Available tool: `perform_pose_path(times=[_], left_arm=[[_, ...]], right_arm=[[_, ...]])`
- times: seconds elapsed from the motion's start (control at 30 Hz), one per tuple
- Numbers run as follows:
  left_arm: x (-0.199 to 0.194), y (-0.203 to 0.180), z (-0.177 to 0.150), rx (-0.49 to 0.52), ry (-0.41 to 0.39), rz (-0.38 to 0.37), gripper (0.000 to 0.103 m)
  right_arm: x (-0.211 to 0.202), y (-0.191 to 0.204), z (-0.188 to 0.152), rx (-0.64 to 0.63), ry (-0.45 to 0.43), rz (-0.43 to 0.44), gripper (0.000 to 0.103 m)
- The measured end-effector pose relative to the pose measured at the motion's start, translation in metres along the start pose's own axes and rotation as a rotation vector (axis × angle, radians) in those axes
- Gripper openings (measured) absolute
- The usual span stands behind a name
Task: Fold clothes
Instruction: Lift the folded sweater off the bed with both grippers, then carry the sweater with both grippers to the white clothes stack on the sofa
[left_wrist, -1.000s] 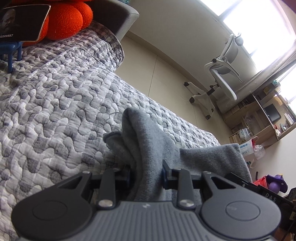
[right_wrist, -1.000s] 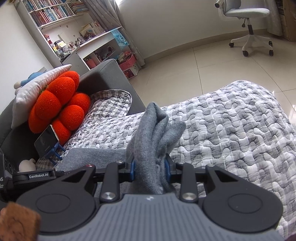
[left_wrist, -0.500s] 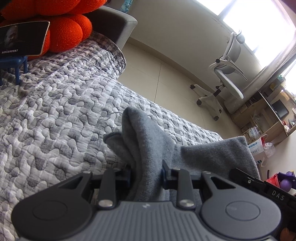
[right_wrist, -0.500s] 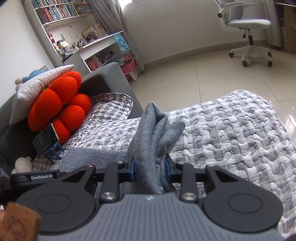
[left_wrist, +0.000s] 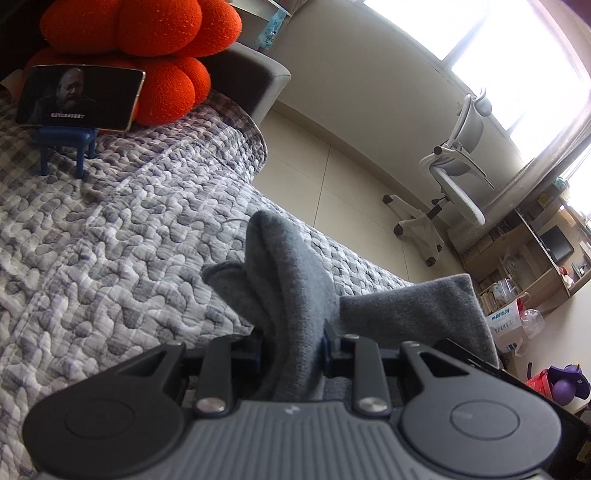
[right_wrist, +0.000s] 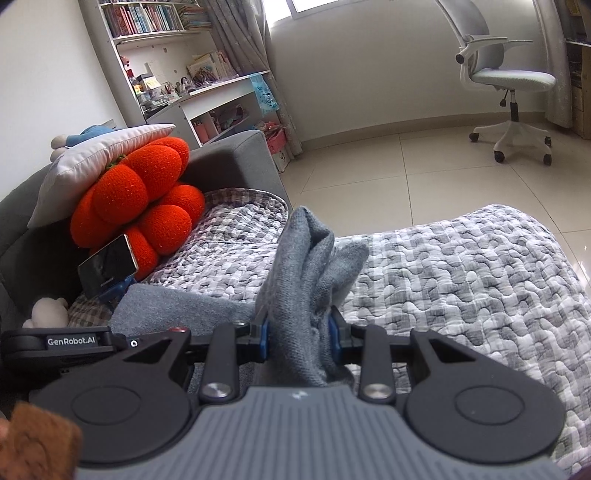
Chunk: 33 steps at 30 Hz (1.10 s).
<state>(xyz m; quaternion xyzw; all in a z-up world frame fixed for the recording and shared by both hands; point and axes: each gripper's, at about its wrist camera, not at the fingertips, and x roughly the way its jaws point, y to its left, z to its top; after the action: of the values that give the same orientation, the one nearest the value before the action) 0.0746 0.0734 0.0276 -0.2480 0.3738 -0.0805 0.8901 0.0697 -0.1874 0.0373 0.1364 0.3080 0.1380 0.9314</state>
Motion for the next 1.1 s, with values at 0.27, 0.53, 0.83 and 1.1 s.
perform_pose_path(times=[0.27,0.53,0.83,1.1], left_arm=[[-0.084,0.047,0.000,-0.086,-0.094,0.006,0.026],[-0.198,0.136,-0.024,-0.204,-0.241,0.062,0.026],[-0.310,0.224,-0.055,-0.339,-0.432,0.158,0.026],[-0.369,0.295,-0.077,-0.478,-0.549,0.216,0.026]], right_arm=[[-0.003,0.057,-0.009,-0.091,-0.009,0.111,0.033],[0.007,0.135,-0.023,-0.147,0.081,0.367,0.033],[0.028,0.275,-0.037,-0.334,0.176,0.581,0.032],[0.055,0.389,-0.052,-0.474,0.253,0.699,0.032]])
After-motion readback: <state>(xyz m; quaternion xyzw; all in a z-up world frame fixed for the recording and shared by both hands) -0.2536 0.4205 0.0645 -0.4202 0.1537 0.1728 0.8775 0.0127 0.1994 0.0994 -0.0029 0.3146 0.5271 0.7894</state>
